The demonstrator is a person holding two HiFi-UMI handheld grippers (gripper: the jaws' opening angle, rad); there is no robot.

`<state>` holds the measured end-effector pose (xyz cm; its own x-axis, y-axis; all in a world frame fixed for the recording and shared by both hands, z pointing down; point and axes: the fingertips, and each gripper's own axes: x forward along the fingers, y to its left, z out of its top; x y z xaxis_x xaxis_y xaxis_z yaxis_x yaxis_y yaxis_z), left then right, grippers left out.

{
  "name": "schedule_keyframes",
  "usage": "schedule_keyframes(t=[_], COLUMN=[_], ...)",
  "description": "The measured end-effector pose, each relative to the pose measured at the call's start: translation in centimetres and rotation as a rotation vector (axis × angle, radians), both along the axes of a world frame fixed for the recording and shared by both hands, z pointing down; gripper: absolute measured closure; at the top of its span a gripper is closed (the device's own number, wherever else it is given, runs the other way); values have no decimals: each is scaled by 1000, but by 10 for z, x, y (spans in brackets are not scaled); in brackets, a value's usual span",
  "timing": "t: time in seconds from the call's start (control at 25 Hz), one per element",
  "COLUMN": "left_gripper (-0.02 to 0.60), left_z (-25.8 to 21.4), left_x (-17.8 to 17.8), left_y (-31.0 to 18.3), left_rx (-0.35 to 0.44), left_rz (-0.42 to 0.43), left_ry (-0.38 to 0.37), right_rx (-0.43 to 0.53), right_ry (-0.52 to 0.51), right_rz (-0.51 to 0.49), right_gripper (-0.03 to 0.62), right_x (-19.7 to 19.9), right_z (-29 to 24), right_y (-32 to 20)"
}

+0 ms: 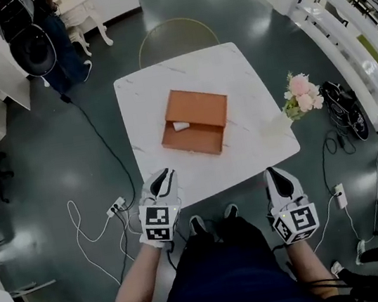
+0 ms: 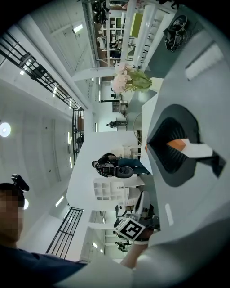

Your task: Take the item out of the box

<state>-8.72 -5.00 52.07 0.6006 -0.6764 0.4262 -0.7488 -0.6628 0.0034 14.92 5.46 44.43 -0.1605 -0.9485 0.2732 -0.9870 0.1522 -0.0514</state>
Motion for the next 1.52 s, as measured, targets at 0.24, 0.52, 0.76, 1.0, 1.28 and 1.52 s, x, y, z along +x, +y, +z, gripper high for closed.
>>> schedule_keyframes(t=[0.24, 0.52, 0.76, 1.0, 1.28, 1.52], left_gripper=[472, 468, 468, 466, 434, 434], left_z=[66, 110, 138, 170, 177, 211], left_x=[28, 55, 65, 63, 62, 71], left_y=[-61, -114, -139, -158, -182, -175], left_rx=[-137, -291, -369, -458, -479, -644], left_rz=[-41, -113, -83, -60, -12, 64], left_ry=[-110, -199, -325, -424, -566, -636], right_rx=[-53, -75, -91, -131, -157, -173], right_ry=[-53, -90, -108, -119, -137, -157], right_rz=[-72, -210, -286, -259, -199, -157], right_gripper=[592, 592, 592, 592, 591, 592], right_x=[19, 38, 37, 31, 22, 13], right_z=[31, 39, 39, 51, 62, 74], right_y=[-44, -93, -115, -120, -124, -119])
